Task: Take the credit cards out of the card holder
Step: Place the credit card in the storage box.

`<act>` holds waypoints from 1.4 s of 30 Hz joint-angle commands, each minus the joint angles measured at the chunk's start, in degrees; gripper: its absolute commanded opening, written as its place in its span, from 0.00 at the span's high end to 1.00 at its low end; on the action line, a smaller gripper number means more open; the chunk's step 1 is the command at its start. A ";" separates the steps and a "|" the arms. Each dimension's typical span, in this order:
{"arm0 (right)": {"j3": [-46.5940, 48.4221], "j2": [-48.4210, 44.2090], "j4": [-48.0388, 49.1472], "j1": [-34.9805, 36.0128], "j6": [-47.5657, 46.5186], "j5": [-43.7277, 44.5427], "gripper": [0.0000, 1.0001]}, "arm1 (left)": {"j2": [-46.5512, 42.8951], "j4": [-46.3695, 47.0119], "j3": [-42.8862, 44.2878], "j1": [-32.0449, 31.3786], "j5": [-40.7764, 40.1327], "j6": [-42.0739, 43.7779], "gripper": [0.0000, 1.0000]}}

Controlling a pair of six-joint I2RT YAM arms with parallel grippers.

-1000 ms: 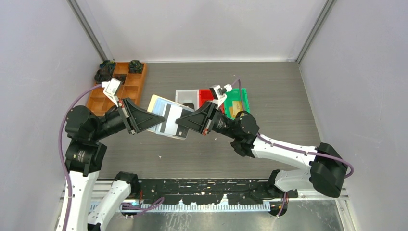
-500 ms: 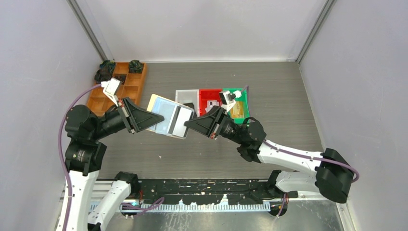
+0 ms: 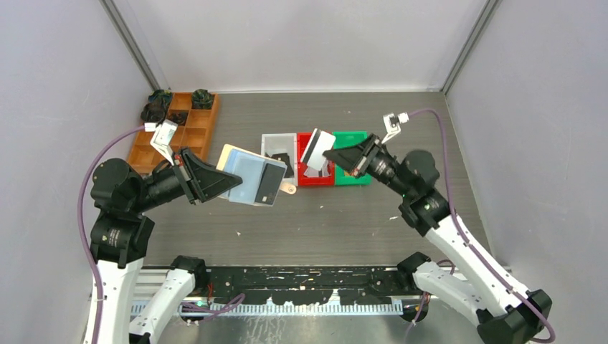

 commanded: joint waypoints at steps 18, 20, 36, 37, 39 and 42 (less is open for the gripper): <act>33.70 51.50 -32.98 -6.96 -27.80 4.56 0.99 | -0.11 -0.54 3.25 0.11 0.63 3.94 1.00; 35.75 54.24 -33.88 -6.62 -28.49 4.70 0.99 | -0.03 -0.35 3.46 0.07 0.81 3.79 1.00; 40.99 61.58 -38.26 -2.88 -31.25 13.80 0.84 | -0.22 -0.32 3.49 0.05 1.17 3.63 1.00; 40.75 60.97 -38.28 -2.84 -31.25 14.32 0.81 | -0.24 -0.38 3.56 0.02 1.17 3.71 1.00; 40.15 59.29 -38.30 -2.69 -31.13 15.26 0.73 | -0.30 -0.43 3.57 0.09 1.09 3.84 1.00; 39.35 55.88 -38.31 -2.24 -30.82 16.38 0.62 | -0.29 -0.56 3.74 0.01 1.09 4.10 1.00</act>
